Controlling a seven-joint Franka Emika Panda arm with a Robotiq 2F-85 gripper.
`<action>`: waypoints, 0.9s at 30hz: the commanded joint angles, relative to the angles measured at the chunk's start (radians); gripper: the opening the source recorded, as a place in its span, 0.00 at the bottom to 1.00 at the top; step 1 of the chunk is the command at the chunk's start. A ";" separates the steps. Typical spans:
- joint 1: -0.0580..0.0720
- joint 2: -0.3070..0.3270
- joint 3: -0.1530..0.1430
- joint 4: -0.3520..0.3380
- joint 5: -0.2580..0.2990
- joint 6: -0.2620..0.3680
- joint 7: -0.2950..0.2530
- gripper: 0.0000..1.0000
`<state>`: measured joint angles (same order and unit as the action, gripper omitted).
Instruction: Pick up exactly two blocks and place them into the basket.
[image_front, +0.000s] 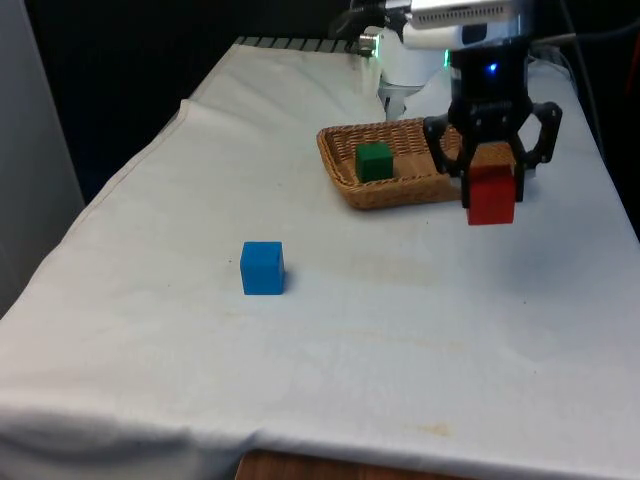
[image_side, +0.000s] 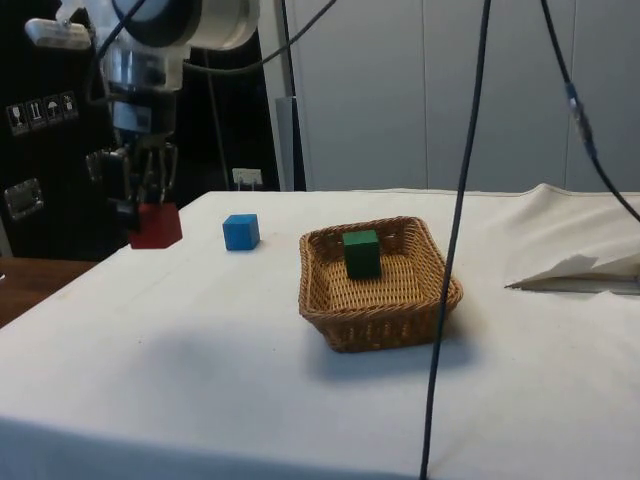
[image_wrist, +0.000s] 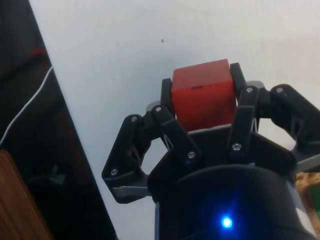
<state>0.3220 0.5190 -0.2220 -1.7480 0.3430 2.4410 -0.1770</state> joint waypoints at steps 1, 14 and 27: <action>0.010 -0.025 -0.009 -0.030 -0.014 0.014 0.010 0.01; 0.020 -0.172 -0.007 -0.178 -0.060 0.031 0.015 0.01; 0.023 -0.303 0.000 -0.315 -0.113 0.047 0.025 0.01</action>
<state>0.3370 0.2270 -0.2160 -2.0450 0.2510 2.4720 -0.1700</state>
